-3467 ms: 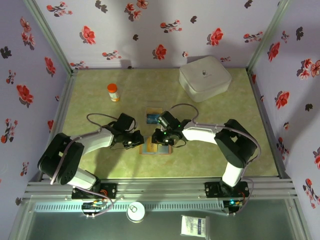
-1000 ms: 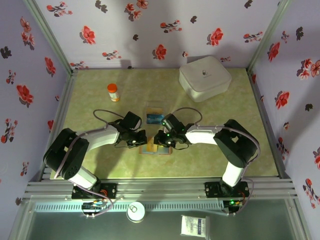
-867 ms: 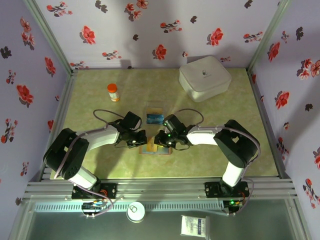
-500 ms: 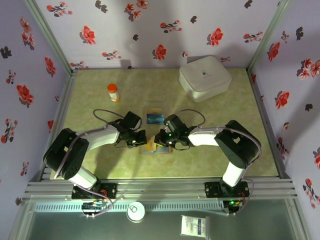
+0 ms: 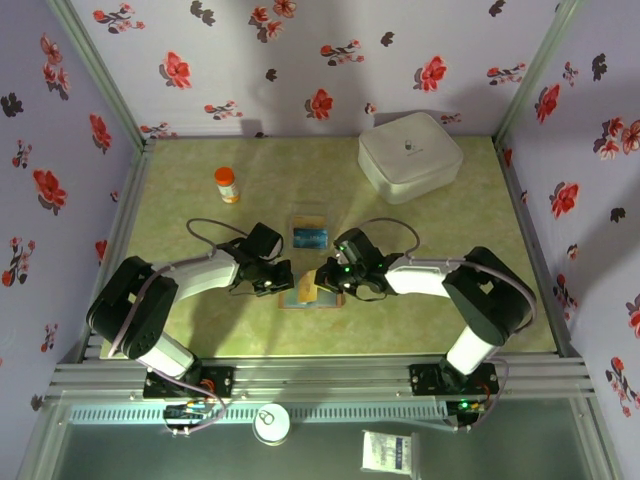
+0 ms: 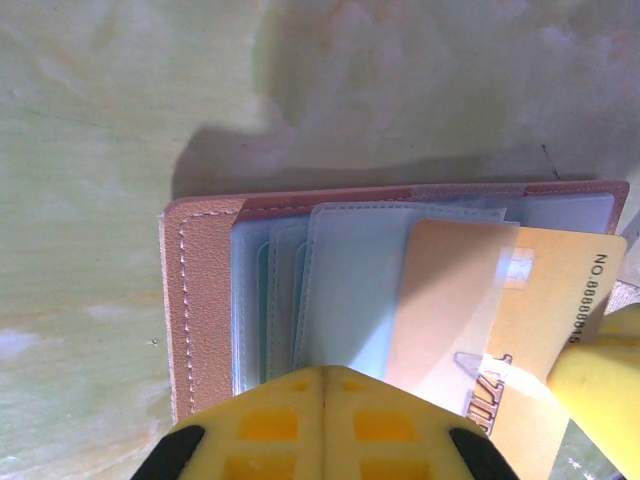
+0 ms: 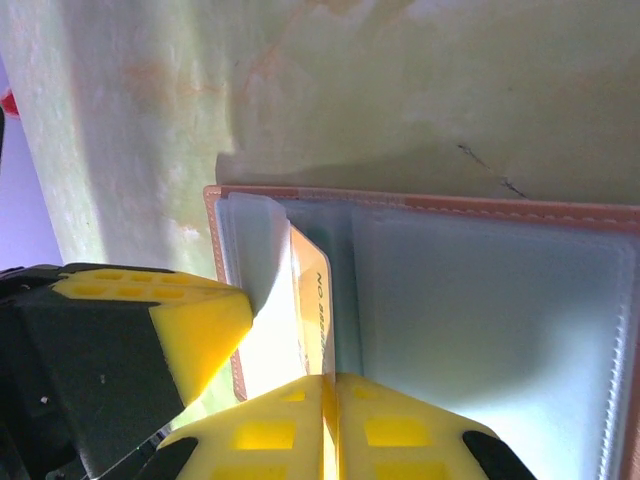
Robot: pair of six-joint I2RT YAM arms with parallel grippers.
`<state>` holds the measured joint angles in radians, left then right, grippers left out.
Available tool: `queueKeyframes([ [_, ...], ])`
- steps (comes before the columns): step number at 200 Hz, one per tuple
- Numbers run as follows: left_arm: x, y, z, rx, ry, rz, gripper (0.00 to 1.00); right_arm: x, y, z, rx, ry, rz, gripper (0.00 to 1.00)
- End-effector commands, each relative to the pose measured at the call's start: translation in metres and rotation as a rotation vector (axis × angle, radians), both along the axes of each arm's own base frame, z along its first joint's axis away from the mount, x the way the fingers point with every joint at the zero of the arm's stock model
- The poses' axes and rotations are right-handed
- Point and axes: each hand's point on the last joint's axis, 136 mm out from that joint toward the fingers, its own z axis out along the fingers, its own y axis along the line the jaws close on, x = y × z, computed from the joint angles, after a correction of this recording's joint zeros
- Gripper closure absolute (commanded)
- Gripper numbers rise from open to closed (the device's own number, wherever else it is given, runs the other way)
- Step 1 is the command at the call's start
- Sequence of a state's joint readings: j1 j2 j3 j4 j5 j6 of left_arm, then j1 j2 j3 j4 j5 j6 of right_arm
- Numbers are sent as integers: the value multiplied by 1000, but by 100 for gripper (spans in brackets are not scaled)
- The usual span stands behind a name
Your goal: Take the credit cards out of the card holder
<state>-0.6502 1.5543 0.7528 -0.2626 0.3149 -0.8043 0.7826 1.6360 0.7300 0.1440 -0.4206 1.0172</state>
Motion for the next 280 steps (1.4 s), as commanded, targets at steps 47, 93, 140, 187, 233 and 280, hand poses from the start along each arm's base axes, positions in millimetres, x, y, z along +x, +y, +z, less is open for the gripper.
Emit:
queueKeyframes([
  [47,-6,5,3,31,13,-15,100,-3,-21,15,-90,-56,22,92],
  [93,0,-1,19,-1,-25,-13,99,1,-27,29,-155,-116,72,96],
  [140,3,-1,34,-21,-61,-9,93,4,-34,48,-280,-248,275,97],
  [187,1,10,38,-18,-84,14,92,12,-42,66,-436,-437,592,100],
  [233,-4,24,39,-26,-94,44,91,23,-42,75,-530,-564,936,100],
  [280,-11,40,38,-19,-92,67,90,59,-34,90,-585,-694,1155,100],
])
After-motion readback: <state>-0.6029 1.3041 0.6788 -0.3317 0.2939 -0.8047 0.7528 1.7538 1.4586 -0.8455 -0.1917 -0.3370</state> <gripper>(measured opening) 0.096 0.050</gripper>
